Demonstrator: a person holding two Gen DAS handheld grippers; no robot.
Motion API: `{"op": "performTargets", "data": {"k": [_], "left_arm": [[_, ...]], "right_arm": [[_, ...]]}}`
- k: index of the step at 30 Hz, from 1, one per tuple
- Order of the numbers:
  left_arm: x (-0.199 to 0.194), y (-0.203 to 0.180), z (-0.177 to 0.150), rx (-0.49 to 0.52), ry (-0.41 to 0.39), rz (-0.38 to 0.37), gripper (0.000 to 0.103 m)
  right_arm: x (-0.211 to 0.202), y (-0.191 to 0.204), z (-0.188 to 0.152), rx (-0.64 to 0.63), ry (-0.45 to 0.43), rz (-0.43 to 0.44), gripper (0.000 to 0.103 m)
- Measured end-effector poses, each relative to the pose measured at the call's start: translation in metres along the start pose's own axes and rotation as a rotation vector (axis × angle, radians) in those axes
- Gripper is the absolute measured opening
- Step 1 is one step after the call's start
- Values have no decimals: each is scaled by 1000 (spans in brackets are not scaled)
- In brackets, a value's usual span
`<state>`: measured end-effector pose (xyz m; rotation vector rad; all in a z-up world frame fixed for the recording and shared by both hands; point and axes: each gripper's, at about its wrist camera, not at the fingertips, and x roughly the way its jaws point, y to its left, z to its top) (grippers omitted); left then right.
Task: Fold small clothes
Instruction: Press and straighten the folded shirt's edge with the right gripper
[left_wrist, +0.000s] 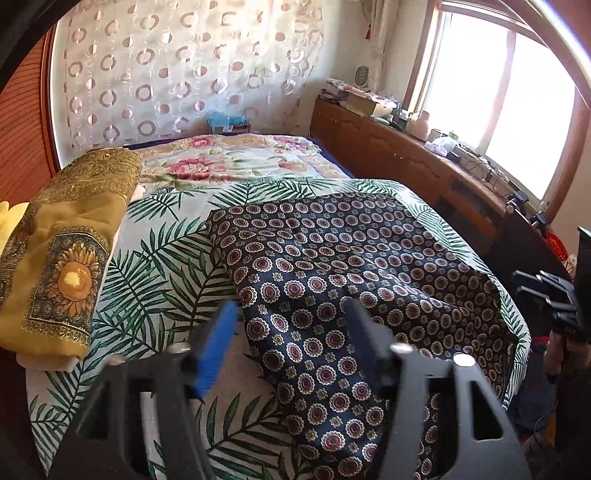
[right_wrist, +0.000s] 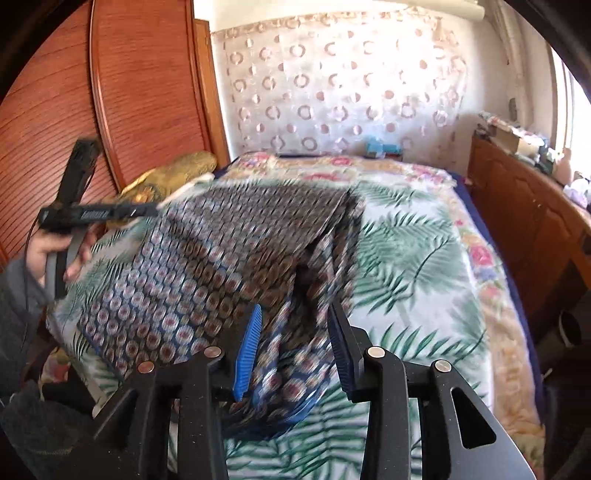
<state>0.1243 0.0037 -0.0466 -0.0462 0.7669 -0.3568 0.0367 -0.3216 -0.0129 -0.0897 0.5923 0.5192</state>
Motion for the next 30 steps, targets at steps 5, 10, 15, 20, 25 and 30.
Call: {"op": "performTargets", "data": {"k": [5, 10, 15, 20, 25, 30], "left_arm": [[-16, -4, -7, -14, -47, 0, 83], [-25, -9, -16, -13, -64, 8, 83], [-25, -14, -25, 0, -58, 6, 83], [-22, -18, -30, 0, -47, 4, 83], [-22, -17, -31, -9, -42, 9, 83], [-20, -16, -38, -15, -28, 15, 83]], "right_arm": [[22, -1, 15, -17, 19, 23, 39], [64, 9, 24, -54, 75, 41, 39], [89, 7, 29, -36, 141, 106, 39], [111, 8, 21, -22, 229, 177, 39], [120, 6, 24, 7, 207, 216, 38], [100, -8, 17, 41, 107, 201, 3]]}}
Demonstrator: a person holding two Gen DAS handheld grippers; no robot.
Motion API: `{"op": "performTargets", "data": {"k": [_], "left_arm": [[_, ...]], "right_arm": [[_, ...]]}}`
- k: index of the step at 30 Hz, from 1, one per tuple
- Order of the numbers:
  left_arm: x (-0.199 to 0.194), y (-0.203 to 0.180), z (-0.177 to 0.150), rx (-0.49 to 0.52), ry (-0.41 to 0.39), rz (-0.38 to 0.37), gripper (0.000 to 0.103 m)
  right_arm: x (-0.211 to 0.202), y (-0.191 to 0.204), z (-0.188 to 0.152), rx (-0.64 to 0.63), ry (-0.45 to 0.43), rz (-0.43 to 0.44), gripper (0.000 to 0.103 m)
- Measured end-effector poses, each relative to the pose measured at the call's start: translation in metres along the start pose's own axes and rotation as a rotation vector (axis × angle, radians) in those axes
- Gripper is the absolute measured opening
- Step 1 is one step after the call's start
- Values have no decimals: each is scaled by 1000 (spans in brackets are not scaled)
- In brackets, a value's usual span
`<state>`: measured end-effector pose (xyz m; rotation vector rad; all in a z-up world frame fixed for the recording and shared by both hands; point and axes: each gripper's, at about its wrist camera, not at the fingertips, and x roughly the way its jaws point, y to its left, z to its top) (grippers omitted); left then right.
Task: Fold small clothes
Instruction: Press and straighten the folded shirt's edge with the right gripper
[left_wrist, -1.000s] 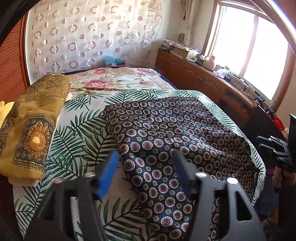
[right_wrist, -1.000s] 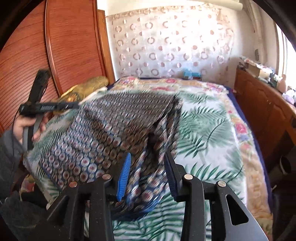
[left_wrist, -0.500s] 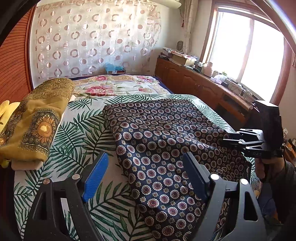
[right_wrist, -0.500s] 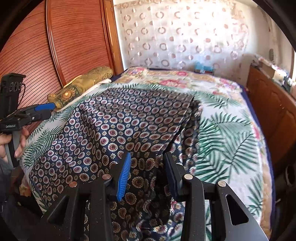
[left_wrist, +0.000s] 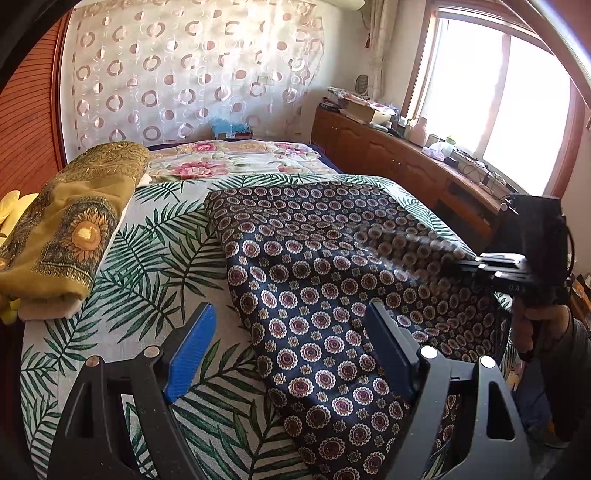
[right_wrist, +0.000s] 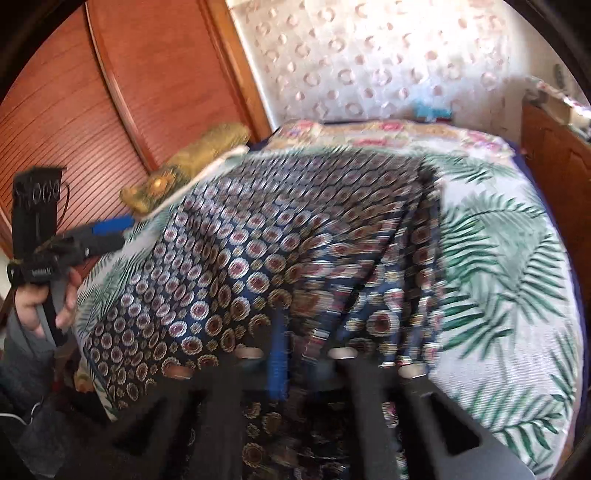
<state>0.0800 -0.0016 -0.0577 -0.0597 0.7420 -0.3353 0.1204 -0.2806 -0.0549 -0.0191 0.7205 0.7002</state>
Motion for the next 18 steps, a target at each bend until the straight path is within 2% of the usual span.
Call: {"op": "performTargets", "data": {"k": [4, 8, 10, 11, 14, 18], "left_arm": [[5, 1, -9, -9, 27, -6, 83], [9, -1, -21, -8, 56, 5, 83], [9, -2, -27, -11, 68, 7, 83], [8, -2, -30, -11, 73, 10, 83], [5, -4, -37, -1, 82, 20, 83], [0, -5, -46, 9, 86, 33, 83]], "right_arm": [[-15, -9, -3, 22, -44, -71, 3], [-12, -18, -9, 24, -13, -172, 4], [-14, -18, -15, 13, -11, -210, 20], [-16, -17, -18, 3, -17, -232, 24], [-21, -7, -23, -15, -29, -254, 27], [-29, 6, -35, -35, -32, -267, 38]]}}
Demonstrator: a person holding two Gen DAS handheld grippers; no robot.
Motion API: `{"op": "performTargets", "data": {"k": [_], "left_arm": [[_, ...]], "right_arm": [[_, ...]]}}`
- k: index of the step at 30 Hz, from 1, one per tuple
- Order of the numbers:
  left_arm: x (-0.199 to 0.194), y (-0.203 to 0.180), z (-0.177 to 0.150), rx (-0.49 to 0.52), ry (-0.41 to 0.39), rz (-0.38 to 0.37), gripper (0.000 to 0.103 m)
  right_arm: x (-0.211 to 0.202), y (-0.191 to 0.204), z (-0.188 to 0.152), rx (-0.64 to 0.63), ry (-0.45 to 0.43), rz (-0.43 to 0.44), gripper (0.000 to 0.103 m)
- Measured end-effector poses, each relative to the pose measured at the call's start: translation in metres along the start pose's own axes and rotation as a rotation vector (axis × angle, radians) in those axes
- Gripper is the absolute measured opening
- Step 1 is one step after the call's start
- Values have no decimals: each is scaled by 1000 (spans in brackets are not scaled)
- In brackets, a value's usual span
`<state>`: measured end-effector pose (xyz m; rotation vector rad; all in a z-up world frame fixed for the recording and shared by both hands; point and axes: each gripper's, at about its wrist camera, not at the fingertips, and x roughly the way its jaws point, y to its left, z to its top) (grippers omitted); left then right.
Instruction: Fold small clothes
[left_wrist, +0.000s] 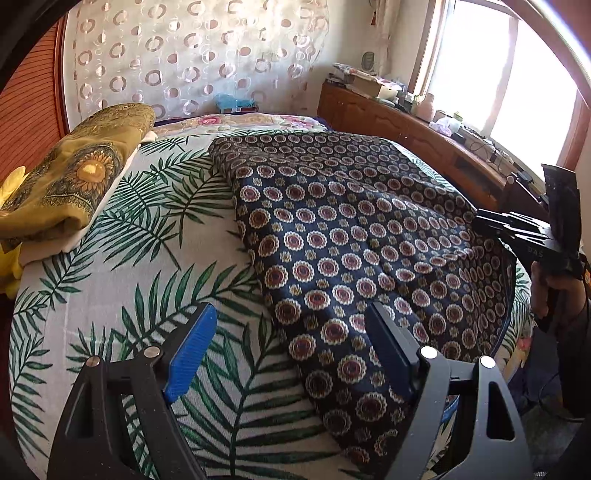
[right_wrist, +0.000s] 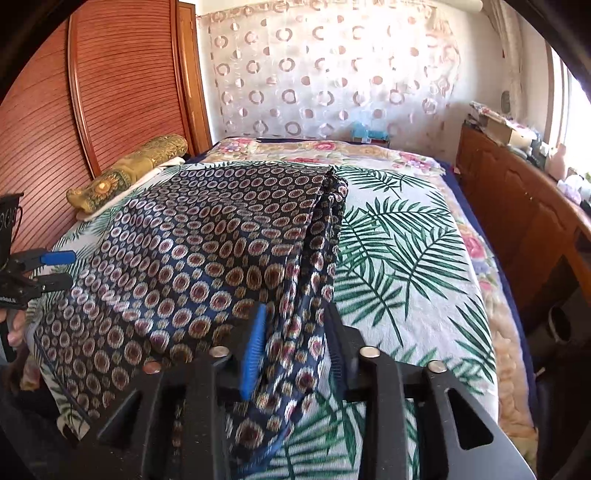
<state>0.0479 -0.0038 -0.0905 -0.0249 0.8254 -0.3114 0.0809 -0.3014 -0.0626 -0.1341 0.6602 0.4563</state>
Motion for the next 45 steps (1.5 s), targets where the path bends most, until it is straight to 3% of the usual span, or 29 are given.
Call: {"op": "performTargets", "data": {"k": [4, 12, 18, 21, 30, 33, 34, 35, 45], "left_arm": [[-5, 2, -6, -15, -19, 38, 83], [-11, 2, -13, -17, -24, 18, 82], [-15, -3, -22, -4, -2, -24, 64], [-16, -6, -27, -2, 12, -54, 56], [-19, -22, -43, 33, 52, -122, 41], [-20, -23, -45, 27, 62, -145, 22], [-20, -23, -44, 26, 65, -152, 9], [-21, -24, -43, 27, 59, -151, 7], [-47, -39, 1, 49, -74, -174, 3]], "right_arm": [[-10, 10, -10, -6, 15, 28, 39], [-33, 30, -20, -23, 11, 54, 39], [-44, 44, -21, -54, -9, 47, 39], [-53, 45, -22, -55, -24, 59, 55], [-53, 67, -29, -95, 2, 83, 56], [-54, 73, -31, -105, 9, 92, 56], [-55, 75, -30, -110, 6, 93, 56], [-56, 77, -30, -115, 4, 94, 56], [-78, 82, -24, -135, -43, 98, 56]]}}
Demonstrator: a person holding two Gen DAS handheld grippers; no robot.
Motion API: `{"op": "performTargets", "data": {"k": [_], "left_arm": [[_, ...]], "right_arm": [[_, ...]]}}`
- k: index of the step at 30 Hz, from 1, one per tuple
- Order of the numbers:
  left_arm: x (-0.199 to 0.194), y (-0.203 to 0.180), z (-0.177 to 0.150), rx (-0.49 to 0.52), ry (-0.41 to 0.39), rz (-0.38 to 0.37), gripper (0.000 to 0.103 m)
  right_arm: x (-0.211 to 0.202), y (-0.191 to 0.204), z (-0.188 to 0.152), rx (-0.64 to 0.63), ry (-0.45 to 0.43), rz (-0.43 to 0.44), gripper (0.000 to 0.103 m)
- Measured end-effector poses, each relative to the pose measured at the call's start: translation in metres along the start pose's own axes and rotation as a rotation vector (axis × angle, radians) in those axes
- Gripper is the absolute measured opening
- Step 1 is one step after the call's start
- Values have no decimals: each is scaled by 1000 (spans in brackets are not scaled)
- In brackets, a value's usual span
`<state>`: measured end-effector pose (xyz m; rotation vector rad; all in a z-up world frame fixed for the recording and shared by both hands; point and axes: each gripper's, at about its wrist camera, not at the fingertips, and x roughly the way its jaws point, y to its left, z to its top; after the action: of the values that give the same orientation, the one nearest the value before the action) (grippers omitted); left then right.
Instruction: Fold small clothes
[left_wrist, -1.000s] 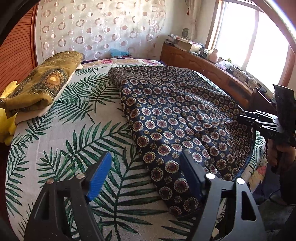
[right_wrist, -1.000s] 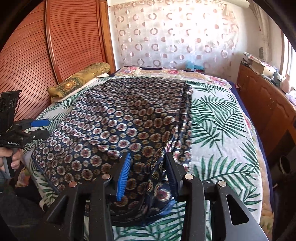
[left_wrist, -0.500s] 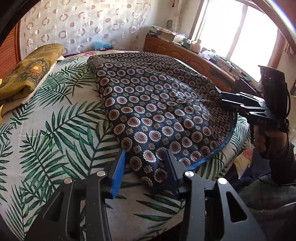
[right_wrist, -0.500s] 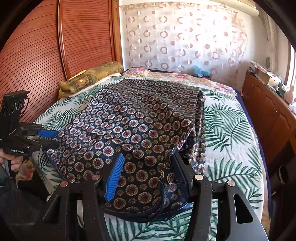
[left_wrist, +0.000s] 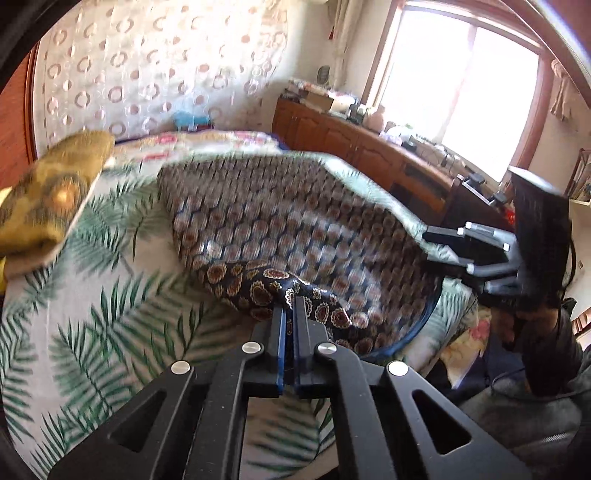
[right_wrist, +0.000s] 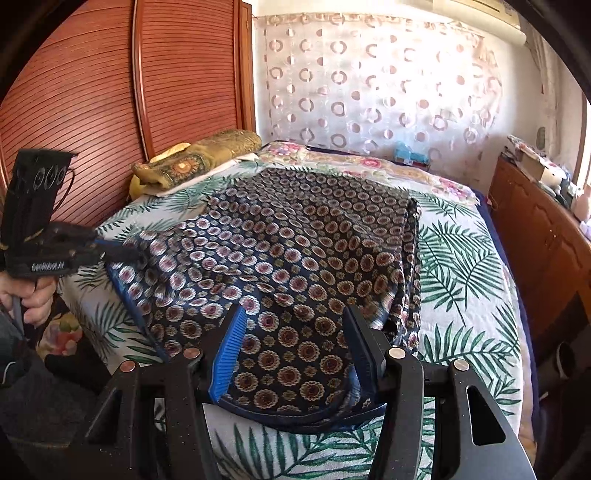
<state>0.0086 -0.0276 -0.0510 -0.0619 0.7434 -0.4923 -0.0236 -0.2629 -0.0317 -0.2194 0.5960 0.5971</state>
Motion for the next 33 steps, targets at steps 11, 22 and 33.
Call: {"op": "performTargets", "data": {"k": [11, 22, 33], "left_arm": [[14, -7, 56, 3, -75, 11, 3], [17, 6, 73, -31, -113, 42, 3], [21, 29, 84, -66, -138, 84, 3]], "right_arm": [[15, 18, -10, -32, 47, 156, 57], [36, 8, -20, -41, 114, 99, 57], [35, -17, 14, -46, 24, 123, 3]]}}
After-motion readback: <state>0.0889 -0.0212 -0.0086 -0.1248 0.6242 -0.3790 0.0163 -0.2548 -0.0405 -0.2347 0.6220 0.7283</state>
